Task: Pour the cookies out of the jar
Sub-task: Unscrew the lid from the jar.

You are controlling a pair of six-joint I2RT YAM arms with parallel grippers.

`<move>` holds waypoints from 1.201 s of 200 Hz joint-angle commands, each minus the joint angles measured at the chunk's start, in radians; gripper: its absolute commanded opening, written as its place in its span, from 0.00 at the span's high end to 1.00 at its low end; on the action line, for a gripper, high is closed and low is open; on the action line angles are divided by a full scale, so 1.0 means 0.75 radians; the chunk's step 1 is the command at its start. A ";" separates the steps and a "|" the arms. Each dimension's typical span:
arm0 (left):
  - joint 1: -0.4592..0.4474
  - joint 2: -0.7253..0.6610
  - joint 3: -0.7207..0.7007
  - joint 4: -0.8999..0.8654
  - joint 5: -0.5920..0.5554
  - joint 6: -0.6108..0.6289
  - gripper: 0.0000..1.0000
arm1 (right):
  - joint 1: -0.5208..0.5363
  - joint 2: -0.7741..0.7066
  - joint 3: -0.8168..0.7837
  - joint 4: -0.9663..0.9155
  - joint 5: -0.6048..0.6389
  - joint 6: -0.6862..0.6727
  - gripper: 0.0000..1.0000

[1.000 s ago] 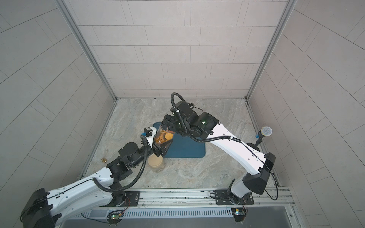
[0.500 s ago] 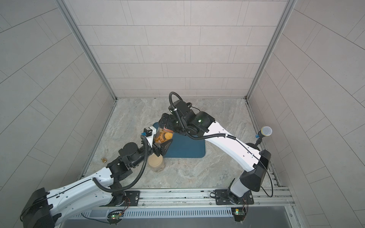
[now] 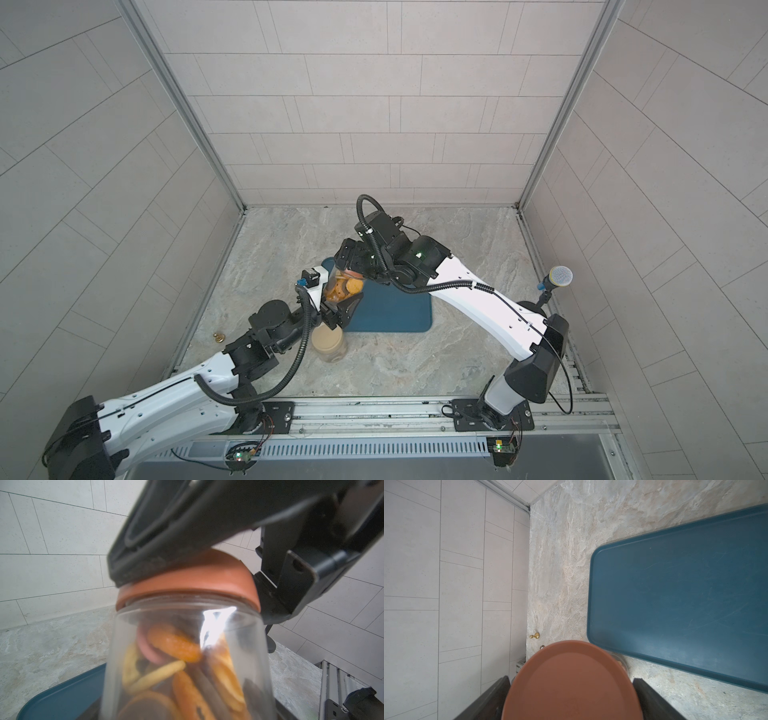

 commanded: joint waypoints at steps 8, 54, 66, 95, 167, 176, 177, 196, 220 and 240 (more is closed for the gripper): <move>-0.007 -0.045 0.050 0.177 0.021 0.006 1.00 | -0.005 0.004 0.009 0.028 -0.003 0.003 0.10; -0.007 -0.047 0.039 0.178 0.012 -0.046 1.00 | -0.006 -0.002 -0.013 0.064 -0.034 -0.033 0.36; -0.003 -0.053 0.029 0.194 0.000 -0.105 1.00 | -0.005 -0.016 -0.036 0.109 -0.055 -0.064 0.48; 0.046 -0.033 0.041 0.253 0.230 -0.253 1.00 | -0.018 -0.089 -0.138 0.243 -0.106 -0.197 0.77; 0.186 0.159 0.057 0.704 0.728 -0.693 1.00 | -0.238 -0.300 -0.462 0.722 -0.642 -0.292 0.96; 0.185 0.183 0.075 0.718 0.772 -0.708 1.00 | -0.255 -0.313 -0.474 0.737 -0.668 -0.290 0.97; 0.185 0.184 0.077 0.721 0.778 -0.711 1.00 | -0.257 -0.314 -0.476 0.739 -0.670 -0.290 0.97; 0.188 0.244 0.095 0.821 0.856 -0.798 1.00 | -0.298 -0.340 -0.513 0.803 -0.734 -0.272 0.98; 0.189 0.318 0.099 0.950 0.913 -0.900 1.00 | -0.348 -0.379 -0.544 0.828 -0.776 -0.293 0.98; 0.188 0.343 0.105 0.962 0.937 -0.917 1.00 | -0.418 -0.408 -0.567 0.826 -0.790 -0.294 0.99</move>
